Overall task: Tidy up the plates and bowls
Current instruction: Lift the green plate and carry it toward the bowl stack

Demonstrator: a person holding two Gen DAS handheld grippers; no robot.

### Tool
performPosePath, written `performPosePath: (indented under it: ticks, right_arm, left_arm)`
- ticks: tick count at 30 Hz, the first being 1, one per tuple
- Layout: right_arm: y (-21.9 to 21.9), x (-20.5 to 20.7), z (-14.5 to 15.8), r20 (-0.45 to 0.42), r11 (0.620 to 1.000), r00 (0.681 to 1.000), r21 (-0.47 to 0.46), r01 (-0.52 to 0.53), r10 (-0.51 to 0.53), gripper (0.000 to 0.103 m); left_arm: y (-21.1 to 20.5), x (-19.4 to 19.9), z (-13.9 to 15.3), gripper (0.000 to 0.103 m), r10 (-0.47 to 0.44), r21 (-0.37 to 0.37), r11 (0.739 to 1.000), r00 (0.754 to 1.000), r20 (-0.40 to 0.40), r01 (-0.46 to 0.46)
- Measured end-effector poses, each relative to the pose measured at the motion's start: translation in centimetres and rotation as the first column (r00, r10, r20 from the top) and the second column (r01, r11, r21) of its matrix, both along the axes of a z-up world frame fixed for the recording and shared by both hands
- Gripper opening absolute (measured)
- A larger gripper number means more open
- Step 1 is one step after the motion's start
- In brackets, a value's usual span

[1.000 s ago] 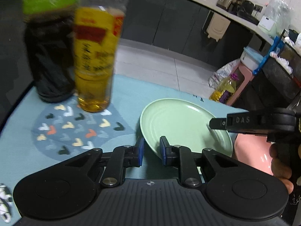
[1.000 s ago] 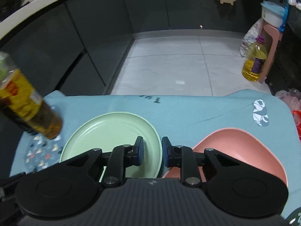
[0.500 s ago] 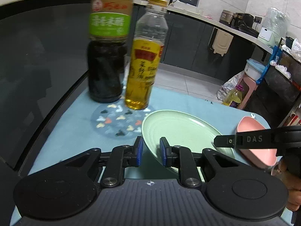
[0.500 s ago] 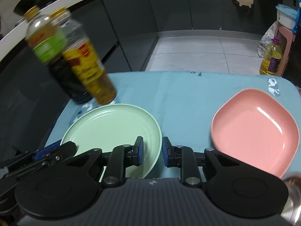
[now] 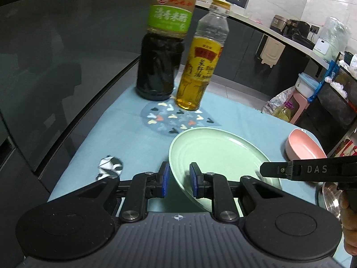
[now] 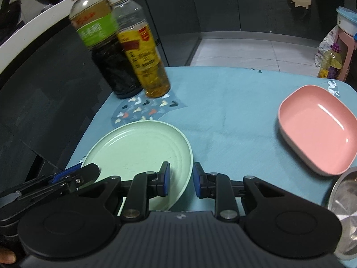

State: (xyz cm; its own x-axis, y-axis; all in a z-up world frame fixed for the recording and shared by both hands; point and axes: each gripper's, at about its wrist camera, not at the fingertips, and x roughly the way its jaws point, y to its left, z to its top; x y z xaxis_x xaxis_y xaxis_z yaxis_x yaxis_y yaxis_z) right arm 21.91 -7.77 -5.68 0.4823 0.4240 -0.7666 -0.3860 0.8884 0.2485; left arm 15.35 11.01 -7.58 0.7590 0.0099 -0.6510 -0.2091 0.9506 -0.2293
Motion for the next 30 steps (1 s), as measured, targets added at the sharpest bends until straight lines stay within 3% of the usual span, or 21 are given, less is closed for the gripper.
performPosePath:
  ticks: [30]
  right_arm:
    - [4.4, -3.0, -1.7, -0.036, 0.997, 0.997, -0.043, -0.068, 0.067, 0.001]
  left_arm:
    - [3.6, -3.7, -2.3, 0.021, 0.07, -0.032, 0.997, 0.997, -0.03, -0.071]
